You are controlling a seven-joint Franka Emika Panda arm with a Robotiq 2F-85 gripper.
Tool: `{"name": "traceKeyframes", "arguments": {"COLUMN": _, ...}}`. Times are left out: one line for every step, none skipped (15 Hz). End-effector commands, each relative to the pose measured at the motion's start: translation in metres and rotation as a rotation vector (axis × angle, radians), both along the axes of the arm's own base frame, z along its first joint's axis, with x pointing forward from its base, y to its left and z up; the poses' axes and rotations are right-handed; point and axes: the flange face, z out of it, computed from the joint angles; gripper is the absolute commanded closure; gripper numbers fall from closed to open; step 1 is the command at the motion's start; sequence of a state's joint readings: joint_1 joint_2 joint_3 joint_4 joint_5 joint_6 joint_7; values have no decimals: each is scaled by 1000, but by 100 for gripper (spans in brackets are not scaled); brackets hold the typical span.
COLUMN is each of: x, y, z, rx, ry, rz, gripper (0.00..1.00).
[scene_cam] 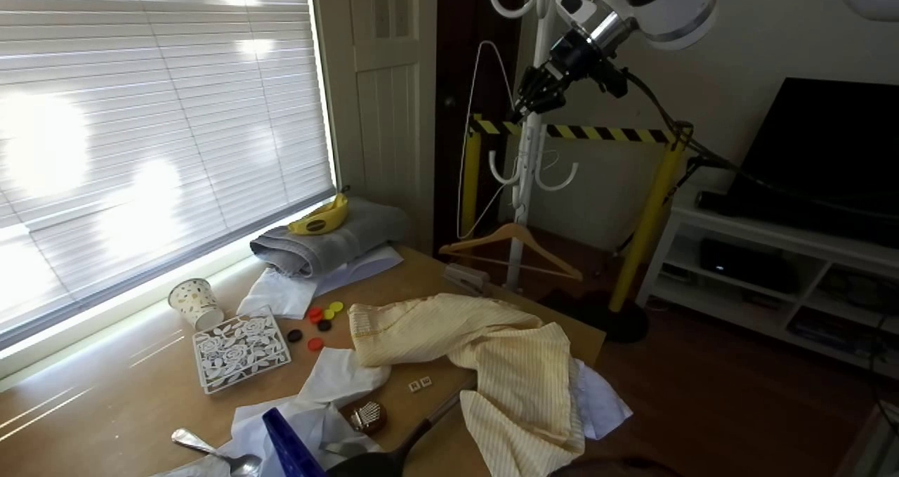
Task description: Take the hanger off the coat hook and place it on the table
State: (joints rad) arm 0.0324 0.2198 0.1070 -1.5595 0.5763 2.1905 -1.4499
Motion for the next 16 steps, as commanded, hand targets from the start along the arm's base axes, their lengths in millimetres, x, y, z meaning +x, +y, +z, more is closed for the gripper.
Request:
{"name": "traceKeyframes", "arguments": {"x": 28, "y": 24, "z": -27, "rx": -36, "ry": 132, "rz": 90, "gripper": 99}}
{"name": "traceKeyframes", "arguments": {"x": 35, "y": 29, "z": -39, "rx": -40, "ry": 187, "rz": 113, "gripper": 99}}
{"name": "traceKeyframes", "arguments": {"x": 41, "y": 33, "z": -50, "rx": -50, "ry": 232, "rz": 124, "gripper": 99}}
{"name": "traceKeyframes", "arguments": {"x": 46, "y": 36, "z": -63, "rx": -53, "ry": 282, "rz": 135, "gripper": 99}}
{"name": "traceKeyframes", "arguments": {"x": 51, "y": 37, "z": -74, "rx": -58, "ry": 327, "rz": 144, "gripper": 99}}
{"name": "traceKeyframes", "arguments": {"x": 56, "y": 35, "z": -81, "rx": -60, "ry": 357, "rz": 144, "gripper": 99}}
{"name": "traceKeyframes", "arguments": {"x": 61, "y": 26, "z": -80, "rx": -38, "ry": 366, "rz": 143, "gripper": 99}}
{"name": "traceKeyframes", "arguments": {"x": 43, "y": 34, "z": -81, "rx": -41, "ry": 333, "rz": 151, "gripper": 99}}
{"name": "traceKeyframes", "arguments": {"x": 48, "y": 32, "z": -87, "rx": -37, "ry": 340, "rz": 150, "gripper": 97}}
{"name": "traceKeyframes", "arguments": {"x": 49, "y": 31, "z": -90, "rx": -36, "ry": 344, "rz": 148, "gripper": 97}}
{"name": "traceKeyframes", "arguments": {"x": 48, "y": 32, "z": -89, "rx": -35, "ry": 343, "rz": 148, "gripper": 97}}
{"name": "traceKeyframes", "arguments": {"x": 48, "y": 33, "z": -88, "rx": -34, "ry": 340, "rz": 151, "gripper": 99}}
{"name": "traceKeyframes", "arguments": {"x": 45, "y": 35, "z": -84, "rx": -46, "ry": 304, "rz": 134, "gripper": 99}}
{"name": "traceKeyframes", "arguments": {"x": 50, "y": 44, "z": -86, "rx": -73, "ry": 275, "rz": 123, "gripper": 99}}
{"name": "traceKeyframes", "arguments": {"x": 56, "y": 54, "z": -85, "rx": -108, "ry": 246, "rz": 114, "gripper": 99}}
{"name": "traceKeyframes", "arguments": {"x": 62, "y": 74, "z": -83, "rx": -178, "ry": 207, "rz": 106, "gripper": 99}}
